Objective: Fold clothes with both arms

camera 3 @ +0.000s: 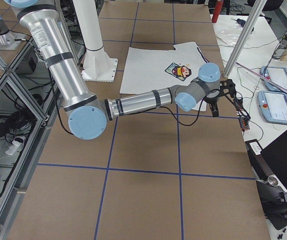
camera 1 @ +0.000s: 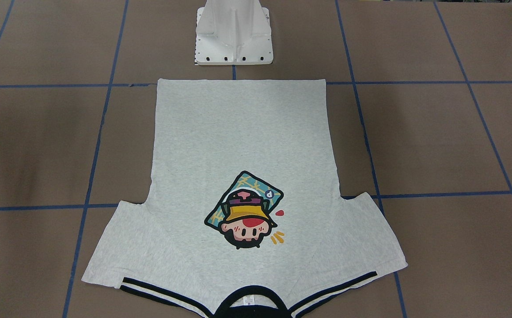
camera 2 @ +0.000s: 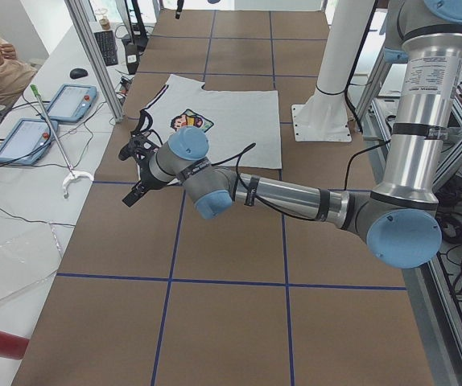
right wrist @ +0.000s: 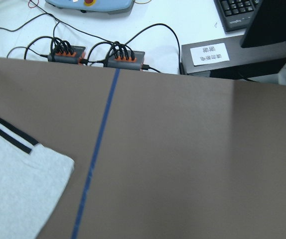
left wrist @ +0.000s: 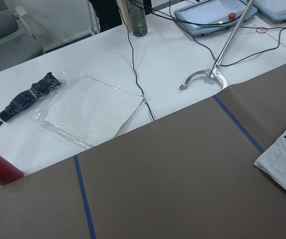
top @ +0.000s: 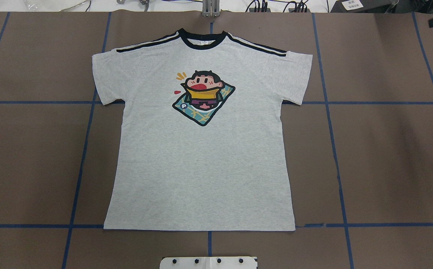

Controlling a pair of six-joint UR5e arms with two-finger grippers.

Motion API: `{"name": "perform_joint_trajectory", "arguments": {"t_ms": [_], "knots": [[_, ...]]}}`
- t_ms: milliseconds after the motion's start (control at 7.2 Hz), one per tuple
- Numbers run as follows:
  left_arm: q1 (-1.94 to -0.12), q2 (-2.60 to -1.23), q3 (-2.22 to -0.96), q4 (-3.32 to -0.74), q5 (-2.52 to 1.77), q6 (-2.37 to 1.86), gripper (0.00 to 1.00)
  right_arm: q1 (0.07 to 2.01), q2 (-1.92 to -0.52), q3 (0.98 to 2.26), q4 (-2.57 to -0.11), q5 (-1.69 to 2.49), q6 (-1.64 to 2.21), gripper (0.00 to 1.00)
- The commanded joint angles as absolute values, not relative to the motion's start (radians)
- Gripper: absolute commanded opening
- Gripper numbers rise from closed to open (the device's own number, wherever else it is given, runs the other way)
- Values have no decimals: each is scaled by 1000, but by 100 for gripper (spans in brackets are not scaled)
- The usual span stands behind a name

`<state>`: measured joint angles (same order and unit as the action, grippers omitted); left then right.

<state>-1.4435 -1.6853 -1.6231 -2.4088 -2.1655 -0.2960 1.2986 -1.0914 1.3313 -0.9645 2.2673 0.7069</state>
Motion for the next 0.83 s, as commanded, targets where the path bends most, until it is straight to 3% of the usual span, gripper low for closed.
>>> {"name": "perform_joint_trajectory", "arguments": {"t_ms": [0,278,695], "knots": [[-1430,-1686,-1623,-2422,-2166,-298,100,1137,-973,1141,-742,2090,987,95],[-1427,-1686,-1623,-2425,-2166,-298,100,987,-901,967,-546,1876,1145,91],[-1427,-1684,-1618,-2437,-2164,-296,100,934,-900,875,-470,1804,1151,81]]}}
